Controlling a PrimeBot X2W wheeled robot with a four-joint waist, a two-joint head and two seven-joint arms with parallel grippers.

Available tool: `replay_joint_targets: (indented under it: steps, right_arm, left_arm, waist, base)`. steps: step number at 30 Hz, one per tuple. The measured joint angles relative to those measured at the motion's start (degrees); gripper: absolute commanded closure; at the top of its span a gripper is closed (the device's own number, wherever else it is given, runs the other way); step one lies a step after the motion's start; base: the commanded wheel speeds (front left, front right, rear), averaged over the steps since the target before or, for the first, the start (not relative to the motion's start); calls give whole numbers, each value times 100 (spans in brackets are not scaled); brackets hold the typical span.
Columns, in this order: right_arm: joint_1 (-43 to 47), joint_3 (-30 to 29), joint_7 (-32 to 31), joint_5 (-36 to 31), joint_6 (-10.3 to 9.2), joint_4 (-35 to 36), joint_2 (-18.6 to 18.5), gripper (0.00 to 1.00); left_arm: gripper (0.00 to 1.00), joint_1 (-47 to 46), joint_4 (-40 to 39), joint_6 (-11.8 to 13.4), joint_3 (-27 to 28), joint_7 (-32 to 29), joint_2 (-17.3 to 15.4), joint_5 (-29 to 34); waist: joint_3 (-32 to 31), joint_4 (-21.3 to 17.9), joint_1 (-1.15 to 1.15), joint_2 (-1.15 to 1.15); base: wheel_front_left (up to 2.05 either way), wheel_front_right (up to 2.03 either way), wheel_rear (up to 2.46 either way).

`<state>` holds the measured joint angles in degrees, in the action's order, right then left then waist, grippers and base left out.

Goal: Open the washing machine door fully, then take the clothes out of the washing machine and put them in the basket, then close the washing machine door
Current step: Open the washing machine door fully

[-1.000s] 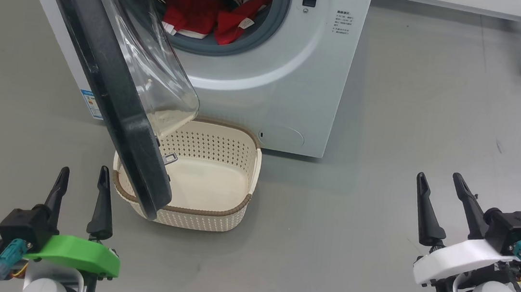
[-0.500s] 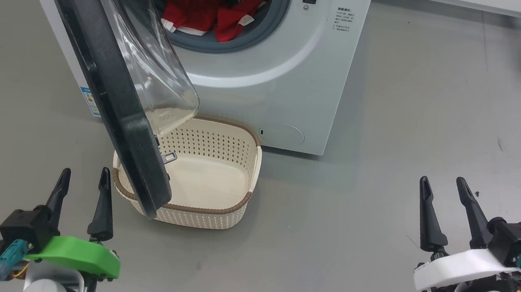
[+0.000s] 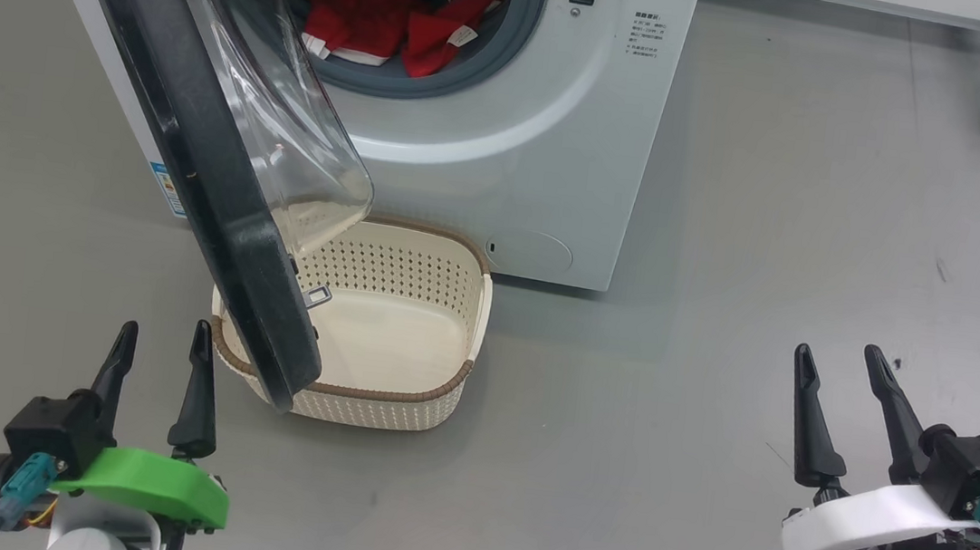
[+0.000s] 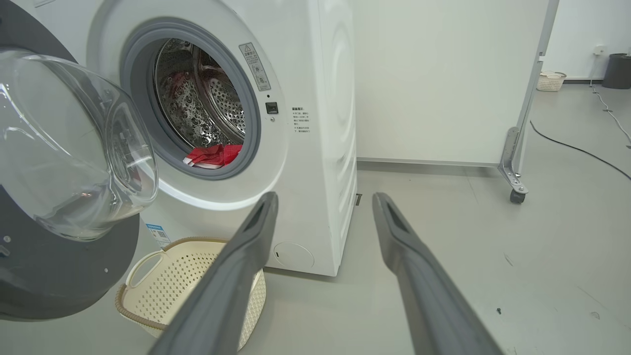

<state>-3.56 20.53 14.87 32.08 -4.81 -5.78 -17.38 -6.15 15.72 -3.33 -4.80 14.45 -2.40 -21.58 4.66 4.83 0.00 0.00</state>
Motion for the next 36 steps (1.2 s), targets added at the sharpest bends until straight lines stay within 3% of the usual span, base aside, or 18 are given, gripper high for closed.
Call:
replay_joint_targets:
  steps: [36]
  right_arm:
    - [293,-361,0,-399,374,-15,310,0]
  left_arm:
    - [0,34,113,-48,-108,-1,7,1]
  waist:
    - [-47,-43,0,0]
  base:
    - [0,0,0]
